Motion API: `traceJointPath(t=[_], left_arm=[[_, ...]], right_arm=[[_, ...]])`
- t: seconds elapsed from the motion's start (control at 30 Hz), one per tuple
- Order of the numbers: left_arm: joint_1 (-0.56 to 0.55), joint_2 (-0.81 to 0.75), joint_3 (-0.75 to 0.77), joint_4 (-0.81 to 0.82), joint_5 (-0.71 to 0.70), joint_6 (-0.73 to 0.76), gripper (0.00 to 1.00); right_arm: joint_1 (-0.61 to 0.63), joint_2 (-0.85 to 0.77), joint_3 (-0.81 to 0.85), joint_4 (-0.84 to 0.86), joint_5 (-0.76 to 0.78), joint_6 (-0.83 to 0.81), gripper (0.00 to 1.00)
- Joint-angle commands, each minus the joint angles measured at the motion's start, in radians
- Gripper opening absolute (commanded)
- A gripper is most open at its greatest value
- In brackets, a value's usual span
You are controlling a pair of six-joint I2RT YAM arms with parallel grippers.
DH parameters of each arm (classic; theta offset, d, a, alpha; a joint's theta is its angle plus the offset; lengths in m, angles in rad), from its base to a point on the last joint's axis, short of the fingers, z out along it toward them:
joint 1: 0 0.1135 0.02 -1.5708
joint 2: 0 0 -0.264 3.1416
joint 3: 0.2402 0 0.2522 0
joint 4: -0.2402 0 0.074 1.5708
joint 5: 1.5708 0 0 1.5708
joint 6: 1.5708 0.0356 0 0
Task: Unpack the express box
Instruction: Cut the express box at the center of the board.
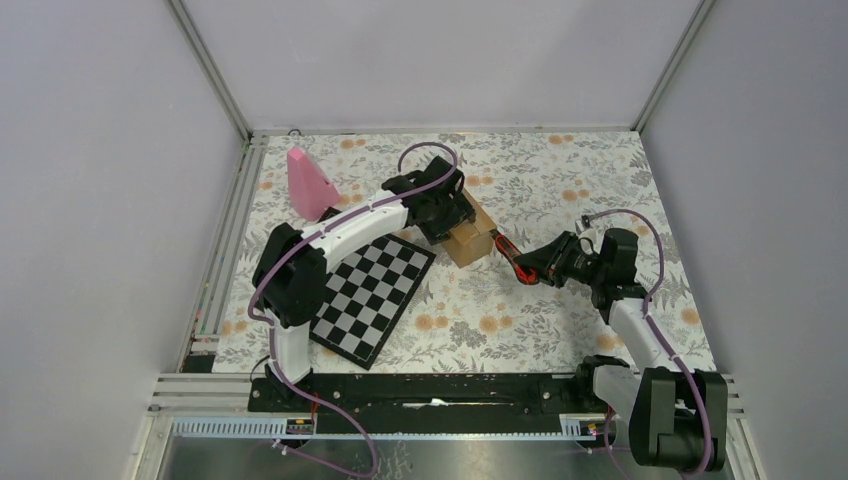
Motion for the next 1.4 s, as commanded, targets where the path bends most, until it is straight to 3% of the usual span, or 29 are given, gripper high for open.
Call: traceJointPath(t=[0.0, 0.33, 0.67, 1.37], left_arm=[[-0.005, -0.030, 0.038, -0.058, -0.077, -0.015, 0.70], [-0.008, -0.030, 0.053, -0.068, -0.091, -0.008, 0.63], [-0.020, -0.028, 0.086, -0.070, -0.084, -0.007, 0.50], [-0.028, -0.090, -0.018, 0.083, -0.015, -0.047, 0.47]], right_arm=[[0.017, 0.011, 0.028, 0.042, -0.021, 0.007, 0.00], [0.038, 0.009, 0.008, 0.068, -0.008, 0.019, 0.00], [0.048, 0.009, -0.007, 0.093, -0.004, 0.032, 0.00], [0.098, -0.008, -0.047, 0.171, 0.016, 0.110, 0.00]])
